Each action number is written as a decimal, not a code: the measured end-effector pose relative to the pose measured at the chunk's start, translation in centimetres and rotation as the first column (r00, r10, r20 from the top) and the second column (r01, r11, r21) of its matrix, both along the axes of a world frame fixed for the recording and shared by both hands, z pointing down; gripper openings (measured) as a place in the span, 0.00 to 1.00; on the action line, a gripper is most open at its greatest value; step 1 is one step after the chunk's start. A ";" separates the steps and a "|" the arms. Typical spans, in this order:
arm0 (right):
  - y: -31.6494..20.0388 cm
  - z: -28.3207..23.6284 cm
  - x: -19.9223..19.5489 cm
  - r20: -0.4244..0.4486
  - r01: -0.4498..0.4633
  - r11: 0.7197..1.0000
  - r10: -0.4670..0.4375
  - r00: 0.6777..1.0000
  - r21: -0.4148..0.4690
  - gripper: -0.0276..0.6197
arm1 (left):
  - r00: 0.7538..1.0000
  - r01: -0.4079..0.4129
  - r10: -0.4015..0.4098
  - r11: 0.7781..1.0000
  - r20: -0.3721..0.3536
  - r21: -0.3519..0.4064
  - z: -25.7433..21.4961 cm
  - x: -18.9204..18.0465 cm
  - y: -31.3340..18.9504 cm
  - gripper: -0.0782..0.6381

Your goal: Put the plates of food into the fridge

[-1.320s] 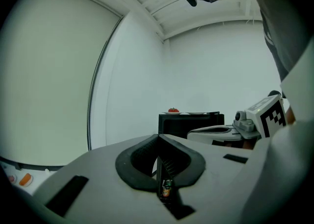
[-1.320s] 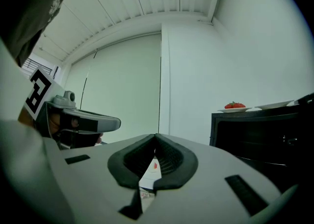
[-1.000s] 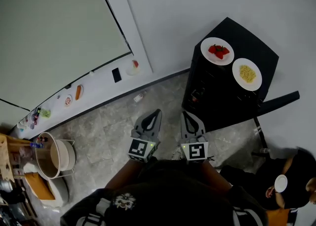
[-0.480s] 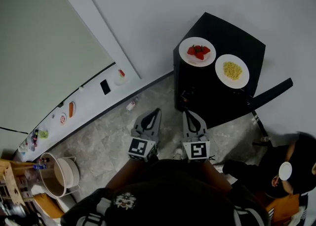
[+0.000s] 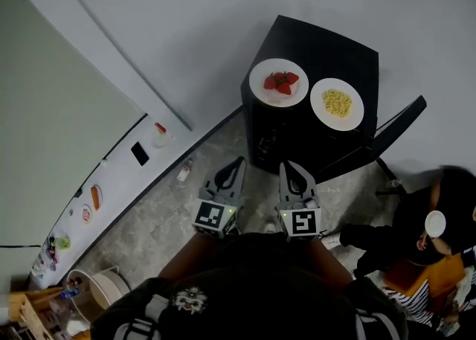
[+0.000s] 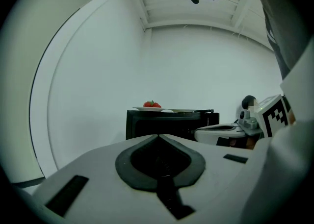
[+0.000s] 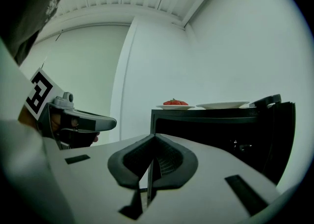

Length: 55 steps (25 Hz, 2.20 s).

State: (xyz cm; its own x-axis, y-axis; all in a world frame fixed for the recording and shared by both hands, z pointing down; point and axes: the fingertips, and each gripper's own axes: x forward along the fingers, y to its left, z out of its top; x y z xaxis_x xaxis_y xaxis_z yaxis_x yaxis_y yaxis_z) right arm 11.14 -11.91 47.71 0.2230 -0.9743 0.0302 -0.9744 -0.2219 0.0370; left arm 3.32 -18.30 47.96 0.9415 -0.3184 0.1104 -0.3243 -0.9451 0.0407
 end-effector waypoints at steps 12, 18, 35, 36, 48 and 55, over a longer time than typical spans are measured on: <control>0.1 -0.1 2.2 -0.011 -0.263 0.963 0.263 0.965 -0.057 0.08 | 0.977 -0.214 0.213 0.976 -0.027 -0.034 0.3 1.3 -3.1 0.14; 0.2 -0.7 1.4 -0.048 -0.350 0.935 0.347 0.937 -0.058 0.08 | 0.954 -0.298 0.297 0.954 -0.030 -0.026 0.8 1.4 -3.6 0.14; 2.4 -3.0 3.4 -0.078 -0.395 0.918 0.391 0.917 -0.041 0.08 | 0.941 -0.327 0.324 0.945 -0.095 -0.011 -2.2 2.7 -1.1 0.14; 2.6 -3.1 3.7 -0.075 -0.396 0.917 0.392 0.917 -0.046 0.08 | 0.942 -0.325 0.323 0.946 -0.091 -0.004 -2.2 2.7 -0.8 0.14; 2.7 -3.3 7.8 0.219 -0.351 0.936 0.340 0.915 0.011 0.27 | 0.953 -0.296 0.295 0.955 -0.064 -0.010 -2.2 3.0 0.2 0.14; 2.5 -3.8 10.5 0.486 -0.379 0.921 0.290 0.824 0.095 0.27 | 0.958 -0.279 0.278 0.960 -0.071 -0.010 -2.3 3.0 0.0 0.14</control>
State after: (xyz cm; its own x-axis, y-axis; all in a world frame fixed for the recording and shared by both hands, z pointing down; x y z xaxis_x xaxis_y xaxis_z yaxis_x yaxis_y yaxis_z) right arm 21.62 -9.37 43.86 0.5405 -0.8402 0.0426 -0.7348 -0.4961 -0.4625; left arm 6.36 -18.30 45.64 0.9981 -0.0411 0.0464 -0.0444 -0.9964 0.0729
